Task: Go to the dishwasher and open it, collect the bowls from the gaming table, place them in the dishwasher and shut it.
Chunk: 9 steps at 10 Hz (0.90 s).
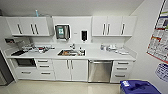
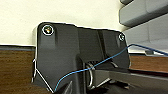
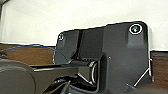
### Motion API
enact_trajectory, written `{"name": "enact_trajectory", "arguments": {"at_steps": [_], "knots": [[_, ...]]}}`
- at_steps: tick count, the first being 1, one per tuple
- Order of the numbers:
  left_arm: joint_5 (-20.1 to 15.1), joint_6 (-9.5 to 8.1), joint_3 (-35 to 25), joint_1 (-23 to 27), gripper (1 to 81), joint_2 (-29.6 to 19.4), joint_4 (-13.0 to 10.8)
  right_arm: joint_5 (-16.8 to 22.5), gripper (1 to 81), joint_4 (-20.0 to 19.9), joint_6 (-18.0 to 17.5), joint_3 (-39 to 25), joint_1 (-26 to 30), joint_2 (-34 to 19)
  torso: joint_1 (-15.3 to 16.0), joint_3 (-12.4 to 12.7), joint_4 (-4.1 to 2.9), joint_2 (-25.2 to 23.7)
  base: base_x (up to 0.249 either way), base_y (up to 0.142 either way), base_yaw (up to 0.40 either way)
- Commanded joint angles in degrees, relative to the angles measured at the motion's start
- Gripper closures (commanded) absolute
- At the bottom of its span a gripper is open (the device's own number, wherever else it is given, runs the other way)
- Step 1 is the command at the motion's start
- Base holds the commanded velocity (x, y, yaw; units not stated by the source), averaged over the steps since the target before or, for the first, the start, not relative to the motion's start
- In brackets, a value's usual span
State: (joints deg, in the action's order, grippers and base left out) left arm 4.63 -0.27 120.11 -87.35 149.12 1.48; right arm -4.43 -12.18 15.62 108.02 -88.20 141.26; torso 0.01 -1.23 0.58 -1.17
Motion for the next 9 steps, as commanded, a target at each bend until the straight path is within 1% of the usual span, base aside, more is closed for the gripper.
{"name": "enact_trajectory", "arguments": {"at_steps": [1,9], "knots": [[-2.96,0.09,-0.84,2.66,1.0,-1.36,-0.6,3.63,1.0,0.4,0.2,-1.16,2.8,-2.01,0.0,0.0,0.0,0.0,0.095,0.0,0.0],[-2.96,0.01,-0.76,2.66,1.0,-1.27,-0.6,3.63,1.0,0.31,0.2,-1.16,2.89,-2.28,-0.01,0.0,0.02,0.0,0.115,0.0,0.0]]}}
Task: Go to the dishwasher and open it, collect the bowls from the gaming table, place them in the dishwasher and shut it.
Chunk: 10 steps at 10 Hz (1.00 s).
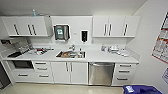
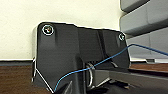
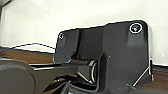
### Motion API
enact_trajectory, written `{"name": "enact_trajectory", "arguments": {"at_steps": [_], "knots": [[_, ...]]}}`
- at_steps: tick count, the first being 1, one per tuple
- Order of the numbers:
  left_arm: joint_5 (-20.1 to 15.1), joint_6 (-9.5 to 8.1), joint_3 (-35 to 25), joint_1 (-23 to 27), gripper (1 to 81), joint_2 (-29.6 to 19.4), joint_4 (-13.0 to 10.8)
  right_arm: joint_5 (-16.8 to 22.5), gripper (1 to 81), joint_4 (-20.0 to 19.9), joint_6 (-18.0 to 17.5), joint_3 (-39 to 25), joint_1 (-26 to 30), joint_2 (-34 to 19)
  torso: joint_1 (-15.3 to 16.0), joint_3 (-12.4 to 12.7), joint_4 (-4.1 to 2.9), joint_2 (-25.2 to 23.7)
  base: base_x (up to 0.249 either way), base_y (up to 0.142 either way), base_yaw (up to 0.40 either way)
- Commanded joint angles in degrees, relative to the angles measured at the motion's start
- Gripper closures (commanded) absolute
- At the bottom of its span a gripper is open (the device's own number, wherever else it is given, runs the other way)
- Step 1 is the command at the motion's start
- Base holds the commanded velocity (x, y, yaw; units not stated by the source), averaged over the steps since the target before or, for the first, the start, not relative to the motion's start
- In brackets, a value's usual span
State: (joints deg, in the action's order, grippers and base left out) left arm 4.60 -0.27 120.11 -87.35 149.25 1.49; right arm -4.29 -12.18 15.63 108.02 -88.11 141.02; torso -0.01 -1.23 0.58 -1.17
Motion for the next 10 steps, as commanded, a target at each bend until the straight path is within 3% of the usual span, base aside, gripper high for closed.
{"name": "enact_trajectory", "arguments": {"at_steps": [1,10], "knots": [[-2.93,0.09,-0.76,2.66,1.0,-1.31,-0.61,3.5,1.0,0.31,0.19,-1.16,2.81,-2.03,0.01,0.0,0.0,0.0,0.142,0.0,0.0],[-2.93,0.01,-0.76,2.66,1.0,-1.4,-0.61,3.5,1.0,0.31,0.19,-1.33,2.97,-1.94,0.01,0.0,0.0,0.0,0.16,0.0,0.0]]}}
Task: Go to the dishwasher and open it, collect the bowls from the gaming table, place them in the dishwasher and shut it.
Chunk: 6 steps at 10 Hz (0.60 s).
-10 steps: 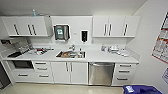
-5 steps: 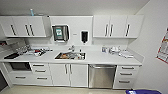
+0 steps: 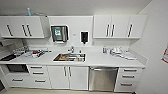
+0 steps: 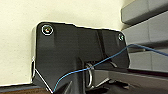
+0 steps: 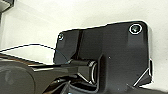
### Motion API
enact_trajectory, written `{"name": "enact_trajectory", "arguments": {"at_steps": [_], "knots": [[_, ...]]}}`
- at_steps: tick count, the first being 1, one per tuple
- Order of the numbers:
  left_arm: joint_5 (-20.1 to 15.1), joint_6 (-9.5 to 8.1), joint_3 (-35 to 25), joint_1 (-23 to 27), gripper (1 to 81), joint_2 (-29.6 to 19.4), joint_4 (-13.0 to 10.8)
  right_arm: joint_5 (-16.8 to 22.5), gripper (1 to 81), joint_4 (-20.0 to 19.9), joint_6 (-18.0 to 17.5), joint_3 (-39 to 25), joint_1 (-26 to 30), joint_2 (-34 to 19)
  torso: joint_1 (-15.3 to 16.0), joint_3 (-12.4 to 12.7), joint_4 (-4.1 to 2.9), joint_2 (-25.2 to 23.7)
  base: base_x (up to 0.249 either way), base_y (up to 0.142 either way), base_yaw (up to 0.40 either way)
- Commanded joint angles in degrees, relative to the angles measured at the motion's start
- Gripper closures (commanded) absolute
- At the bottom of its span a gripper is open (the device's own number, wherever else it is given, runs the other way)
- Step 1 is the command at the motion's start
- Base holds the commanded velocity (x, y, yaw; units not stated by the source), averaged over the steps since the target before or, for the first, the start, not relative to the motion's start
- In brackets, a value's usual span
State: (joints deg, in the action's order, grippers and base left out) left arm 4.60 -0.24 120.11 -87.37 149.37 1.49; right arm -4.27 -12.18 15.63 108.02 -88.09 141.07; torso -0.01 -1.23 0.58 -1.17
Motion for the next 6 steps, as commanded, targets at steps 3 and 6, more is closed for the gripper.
{"name": "enact_trajectory", "arguments": {"at_steps": [3,6], "knots": [[-2.93,-0.02,-0.76,2.68,1.0,-1.35,-0.61,3.48,1.0,0.31,0.19,-1.42,2.96,-1.99,0.01,0.0,0.02,0.0,0.166,0.0,0.0],[-2.93,-0.02,-0.76,2.68,1.0,-1.35,-0.61,3.47,1.0,0.4,0.19,-1.25,2.96,-1.99,0.01,0.0,0.0,0.0,0.159,0.0,0.0]]}}
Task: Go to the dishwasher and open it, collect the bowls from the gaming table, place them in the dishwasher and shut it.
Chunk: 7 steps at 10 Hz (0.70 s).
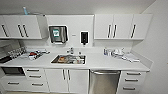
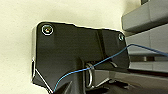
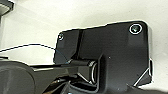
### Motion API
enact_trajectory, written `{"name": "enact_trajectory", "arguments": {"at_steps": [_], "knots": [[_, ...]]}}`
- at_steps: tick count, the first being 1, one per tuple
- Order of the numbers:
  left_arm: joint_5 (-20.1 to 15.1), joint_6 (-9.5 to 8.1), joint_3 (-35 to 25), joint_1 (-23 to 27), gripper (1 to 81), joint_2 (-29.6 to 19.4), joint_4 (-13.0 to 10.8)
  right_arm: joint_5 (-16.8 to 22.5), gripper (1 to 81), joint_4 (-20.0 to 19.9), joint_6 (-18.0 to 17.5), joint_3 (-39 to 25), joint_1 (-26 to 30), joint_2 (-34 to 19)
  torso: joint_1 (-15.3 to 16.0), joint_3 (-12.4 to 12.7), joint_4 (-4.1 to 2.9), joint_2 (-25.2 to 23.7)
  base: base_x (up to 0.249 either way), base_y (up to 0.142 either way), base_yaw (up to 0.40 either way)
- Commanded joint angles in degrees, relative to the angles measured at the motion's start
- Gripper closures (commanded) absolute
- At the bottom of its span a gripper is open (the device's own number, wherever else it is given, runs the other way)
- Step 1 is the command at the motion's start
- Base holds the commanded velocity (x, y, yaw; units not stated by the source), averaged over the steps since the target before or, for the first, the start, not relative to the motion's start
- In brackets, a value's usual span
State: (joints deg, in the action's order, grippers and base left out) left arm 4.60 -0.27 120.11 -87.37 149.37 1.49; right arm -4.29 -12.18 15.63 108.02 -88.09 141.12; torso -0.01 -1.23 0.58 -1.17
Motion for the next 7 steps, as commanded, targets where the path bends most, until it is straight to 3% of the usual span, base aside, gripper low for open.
{"name": "enact_trajectory", "arguments": {"at_steps": [1,7], "knots": [[-2.93,0.09,-0.76,2.68,1.0,-1.35,-0.61,3.5,1.0,0.4,0.19,-1.33,2.96,-1.95,0.01,0.0,0.0,0.0,0.155,0.0,0.0],[-2.93,0.09,-0.76,2.68,1.0,-1.35,-0.61,3.5,1.0,0.31,0.19,-1.16,3.05,-1.95,0.01,0.0,0.0,0.0,0.139,0.0,0.0]]}}
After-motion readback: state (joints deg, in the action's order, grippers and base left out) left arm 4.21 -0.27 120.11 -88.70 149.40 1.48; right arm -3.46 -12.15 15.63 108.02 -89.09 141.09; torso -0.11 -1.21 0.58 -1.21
